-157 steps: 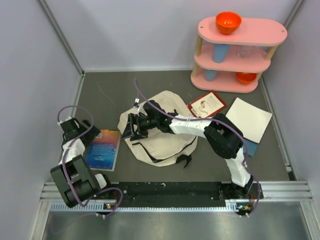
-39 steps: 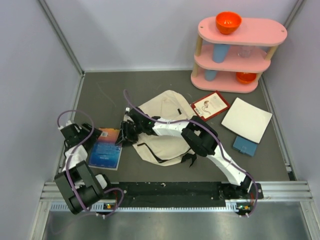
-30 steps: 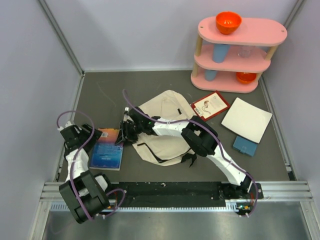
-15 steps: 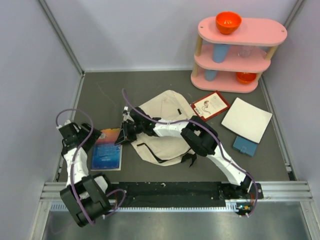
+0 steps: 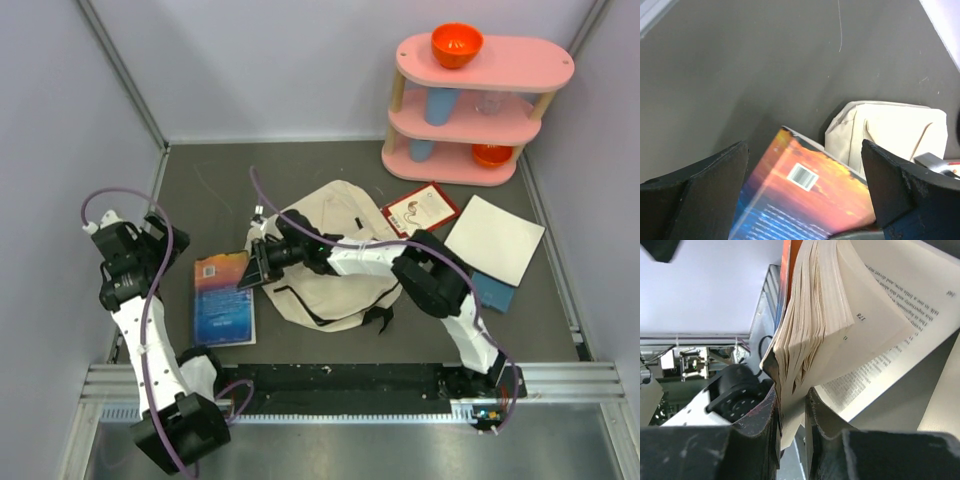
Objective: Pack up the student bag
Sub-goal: Pick up the book from the center of the board.
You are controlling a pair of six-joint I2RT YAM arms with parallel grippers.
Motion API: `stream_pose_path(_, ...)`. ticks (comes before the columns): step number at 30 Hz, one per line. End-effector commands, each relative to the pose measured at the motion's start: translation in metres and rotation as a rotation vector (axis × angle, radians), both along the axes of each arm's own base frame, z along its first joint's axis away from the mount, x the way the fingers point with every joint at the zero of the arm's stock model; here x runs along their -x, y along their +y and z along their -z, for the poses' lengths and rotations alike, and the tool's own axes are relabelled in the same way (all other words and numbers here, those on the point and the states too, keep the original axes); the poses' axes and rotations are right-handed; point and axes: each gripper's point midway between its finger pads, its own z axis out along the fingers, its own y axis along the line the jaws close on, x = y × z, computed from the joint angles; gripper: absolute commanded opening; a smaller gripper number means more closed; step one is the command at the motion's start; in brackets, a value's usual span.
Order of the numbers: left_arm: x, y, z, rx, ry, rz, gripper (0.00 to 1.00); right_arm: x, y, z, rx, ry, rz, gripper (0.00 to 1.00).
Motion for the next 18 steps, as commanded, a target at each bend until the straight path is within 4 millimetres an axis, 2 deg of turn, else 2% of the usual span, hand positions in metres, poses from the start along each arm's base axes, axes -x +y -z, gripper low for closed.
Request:
stream_pose_path(1,0.0,-0.006,-0.033,0.032,-0.036,-0.006,0.99,-0.01,-0.018,-0.132,-0.298,-0.243,0.02,0.0)
stream_pose_path(2,0.0,-0.009,-0.04,0.029,-0.047,0.013,0.99,-0.009,-0.025,-0.147,-0.315,-0.289,0.027,0.0)
stream_pose_path(3,-0.001,-0.013,-0.047,0.039,-0.057,0.037,0.99,-0.011,-0.028,-0.146,-0.299,-0.296,0.055,0.0)
stream_pose_path(4,-0.006,-0.024,-0.063,0.057,-0.097,0.103,0.99,-0.013,-0.033,-0.148,-0.29,-0.308,0.073,0.0)
stream_pose_path(7,-0.015,-0.05,-0.088,0.115,-0.199,0.248,0.99,-0.016,-0.049,-0.164,-0.3,-0.345,0.126,0.0)
stream_pose_path(9,-0.017,-0.057,-0.098,0.125,-0.246,0.288,0.99,-0.015,-0.061,-0.179,-0.324,-0.366,0.143,0.0)
stream_pose_path(11,-0.018,-0.068,-0.103,0.149,-0.272,0.35,0.99,-0.022,-0.072,-0.183,-0.331,-0.377,0.179,0.0)
stream_pose_path(12,-0.019,-0.073,-0.105,0.155,-0.285,0.382,0.99,-0.023,-0.079,-0.195,-0.337,-0.391,0.198,0.0)
stream_pose_path(13,-0.024,-0.077,-0.108,0.128,-0.329,0.432,0.99,-0.026,-0.083,-0.198,-0.324,-0.419,0.214,0.0)
stream_pose_path(14,-0.025,-0.091,-0.107,0.127,-0.348,0.507,0.99,-0.031,-0.087,-0.199,-0.293,-0.435,0.246,0.0)
stream_pose_path(16,-0.028,-0.104,-0.095,0.121,-0.355,0.592,0.99,-0.031,-0.092,-0.213,-0.3,-0.469,0.258,0.0)
stream_pose_path(18,-0.024,-0.119,-0.092,0.125,-0.37,0.675,0.99,-0.033,-0.098,-0.213,-0.269,-0.476,0.285,0.0)
